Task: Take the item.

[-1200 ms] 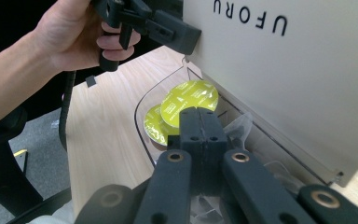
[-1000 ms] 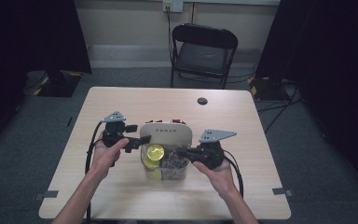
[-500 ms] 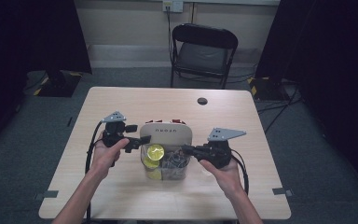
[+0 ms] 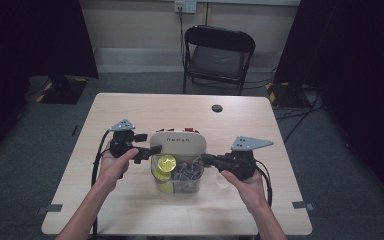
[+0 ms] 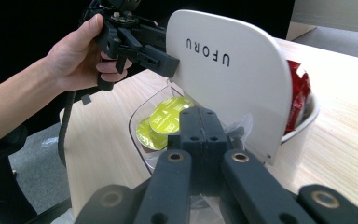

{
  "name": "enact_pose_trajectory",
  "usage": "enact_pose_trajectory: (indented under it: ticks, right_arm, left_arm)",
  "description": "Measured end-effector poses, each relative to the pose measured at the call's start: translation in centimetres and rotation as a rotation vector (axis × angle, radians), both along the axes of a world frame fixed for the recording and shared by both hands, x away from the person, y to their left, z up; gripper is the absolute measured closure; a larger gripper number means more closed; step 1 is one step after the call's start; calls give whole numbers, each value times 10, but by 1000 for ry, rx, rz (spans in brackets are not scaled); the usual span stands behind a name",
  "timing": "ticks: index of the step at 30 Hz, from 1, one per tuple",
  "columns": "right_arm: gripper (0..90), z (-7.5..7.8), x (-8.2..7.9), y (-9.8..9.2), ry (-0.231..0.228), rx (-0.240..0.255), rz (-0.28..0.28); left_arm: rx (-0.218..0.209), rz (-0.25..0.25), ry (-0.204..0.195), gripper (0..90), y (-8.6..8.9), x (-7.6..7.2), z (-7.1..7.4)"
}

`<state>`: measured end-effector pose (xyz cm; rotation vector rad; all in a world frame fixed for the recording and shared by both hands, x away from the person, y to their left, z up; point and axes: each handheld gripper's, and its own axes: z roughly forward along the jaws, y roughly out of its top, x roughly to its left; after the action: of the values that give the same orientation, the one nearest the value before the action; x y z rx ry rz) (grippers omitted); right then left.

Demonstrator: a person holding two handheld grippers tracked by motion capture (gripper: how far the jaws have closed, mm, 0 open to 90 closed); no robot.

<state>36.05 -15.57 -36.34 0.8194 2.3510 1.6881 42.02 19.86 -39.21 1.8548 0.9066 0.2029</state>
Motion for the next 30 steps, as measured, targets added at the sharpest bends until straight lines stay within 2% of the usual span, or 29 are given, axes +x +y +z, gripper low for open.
enact_pose_trajectory:
  ticks: [11, 30]
  right_arm:
    - [900, 3, -2, -14, -5, 17, -25]
    - [900, -5, -1, -40, 6, 0, -101]
  left_arm:
    - [2, -2, -2, 155, 1, 0, 0]
    - [3, -2, -1, 154, 1, 0, 0]
